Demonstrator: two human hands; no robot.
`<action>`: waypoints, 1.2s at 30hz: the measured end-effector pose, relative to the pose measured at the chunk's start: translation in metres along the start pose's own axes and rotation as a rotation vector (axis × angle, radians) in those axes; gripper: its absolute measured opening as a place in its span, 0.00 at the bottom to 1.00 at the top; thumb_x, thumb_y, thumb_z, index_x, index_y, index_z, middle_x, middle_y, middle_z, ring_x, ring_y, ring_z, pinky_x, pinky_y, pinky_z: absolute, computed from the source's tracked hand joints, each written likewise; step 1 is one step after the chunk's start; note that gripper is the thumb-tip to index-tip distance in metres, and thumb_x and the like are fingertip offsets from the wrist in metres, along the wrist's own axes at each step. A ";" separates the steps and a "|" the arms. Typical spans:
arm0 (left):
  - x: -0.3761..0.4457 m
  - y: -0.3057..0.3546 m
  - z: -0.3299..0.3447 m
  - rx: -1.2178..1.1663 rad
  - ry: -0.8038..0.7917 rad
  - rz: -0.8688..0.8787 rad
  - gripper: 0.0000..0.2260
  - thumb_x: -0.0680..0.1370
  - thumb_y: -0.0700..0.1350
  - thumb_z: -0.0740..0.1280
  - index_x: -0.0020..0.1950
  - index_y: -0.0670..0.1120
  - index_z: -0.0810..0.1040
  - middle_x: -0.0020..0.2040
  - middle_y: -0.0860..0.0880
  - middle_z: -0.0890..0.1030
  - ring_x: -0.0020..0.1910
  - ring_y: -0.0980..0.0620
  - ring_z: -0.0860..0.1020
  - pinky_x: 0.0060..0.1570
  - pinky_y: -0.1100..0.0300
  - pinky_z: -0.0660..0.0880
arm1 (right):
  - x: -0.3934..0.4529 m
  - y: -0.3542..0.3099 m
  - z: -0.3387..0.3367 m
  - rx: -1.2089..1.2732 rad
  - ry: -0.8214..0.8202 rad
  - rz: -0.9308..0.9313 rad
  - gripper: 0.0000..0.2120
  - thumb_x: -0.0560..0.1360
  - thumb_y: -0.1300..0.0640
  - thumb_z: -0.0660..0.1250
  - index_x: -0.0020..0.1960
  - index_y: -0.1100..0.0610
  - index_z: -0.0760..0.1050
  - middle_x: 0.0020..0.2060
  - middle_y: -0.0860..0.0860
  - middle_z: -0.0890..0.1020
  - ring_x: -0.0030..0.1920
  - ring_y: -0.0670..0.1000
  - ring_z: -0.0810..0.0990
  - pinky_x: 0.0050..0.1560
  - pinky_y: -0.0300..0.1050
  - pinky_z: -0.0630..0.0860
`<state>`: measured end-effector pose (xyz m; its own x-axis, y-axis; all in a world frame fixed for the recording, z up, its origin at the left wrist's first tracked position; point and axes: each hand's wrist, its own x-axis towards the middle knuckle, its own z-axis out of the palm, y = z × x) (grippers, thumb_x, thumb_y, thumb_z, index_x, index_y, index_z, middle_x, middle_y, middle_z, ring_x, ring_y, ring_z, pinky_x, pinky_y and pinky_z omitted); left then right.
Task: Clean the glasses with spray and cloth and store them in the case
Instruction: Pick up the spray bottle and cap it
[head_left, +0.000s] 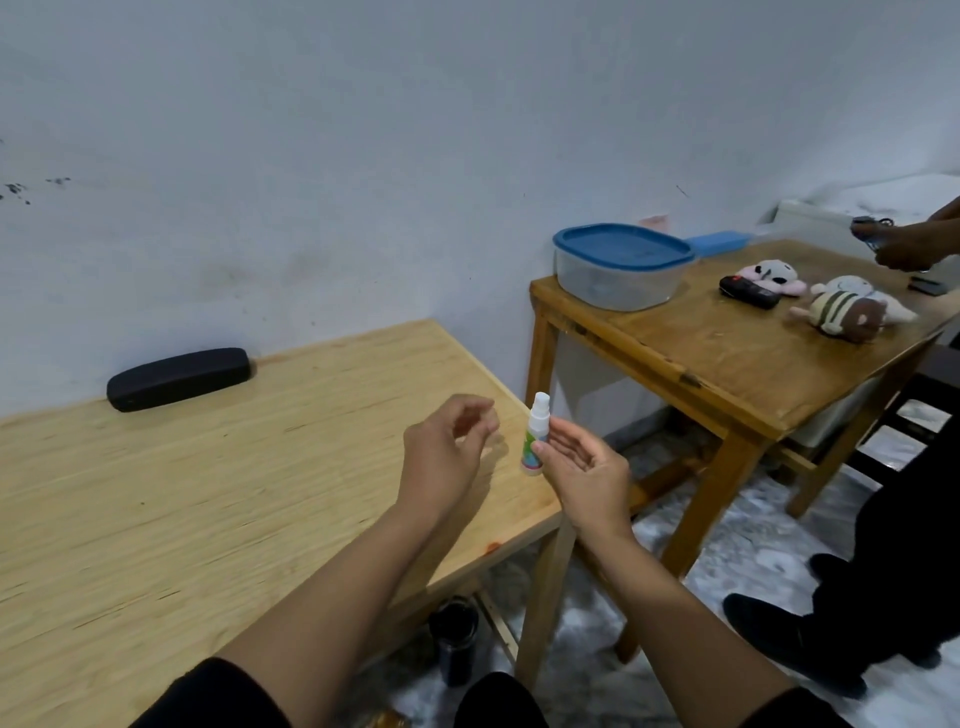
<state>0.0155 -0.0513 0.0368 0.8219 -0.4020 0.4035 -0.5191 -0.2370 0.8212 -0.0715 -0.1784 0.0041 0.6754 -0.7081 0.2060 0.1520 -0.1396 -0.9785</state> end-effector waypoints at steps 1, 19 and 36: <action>0.005 0.005 -0.002 -0.035 0.020 0.020 0.07 0.74 0.43 0.70 0.51 0.49 0.80 0.45 0.55 0.83 0.45 0.64 0.80 0.47 0.75 0.73 | 0.000 0.000 0.000 0.004 -0.003 0.000 0.18 0.68 0.67 0.73 0.56 0.55 0.78 0.46 0.48 0.84 0.48 0.43 0.83 0.52 0.37 0.79; 0.024 0.029 0.012 -0.053 -0.188 0.156 0.07 0.74 0.39 0.69 0.50 0.48 0.83 0.47 0.52 0.84 0.44 0.64 0.79 0.48 0.75 0.72 | 0.003 -0.005 -0.001 0.021 -0.072 0.011 0.16 0.69 0.67 0.72 0.52 0.50 0.78 0.46 0.48 0.84 0.48 0.43 0.83 0.50 0.35 0.78; -0.006 0.010 0.023 -0.220 -0.133 0.014 0.16 0.72 0.36 0.71 0.56 0.52 0.79 0.48 0.56 0.83 0.49 0.62 0.81 0.49 0.71 0.75 | 0.012 -0.032 -0.016 -0.229 -0.238 -0.198 0.25 0.70 0.69 0.69 0.61 0.47 0.73 0.51 0.49 0.81 0.51 0.36 0.80 0.52 0.30 0.76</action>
<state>0.0002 -0.0718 0.0328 0.7694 -0.5198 0.3712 -0.4549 -0.0378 0.8898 -0.0794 -0.1934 0.0380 0.8018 -0.4751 0.3626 0.1499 -0.4275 -0.8915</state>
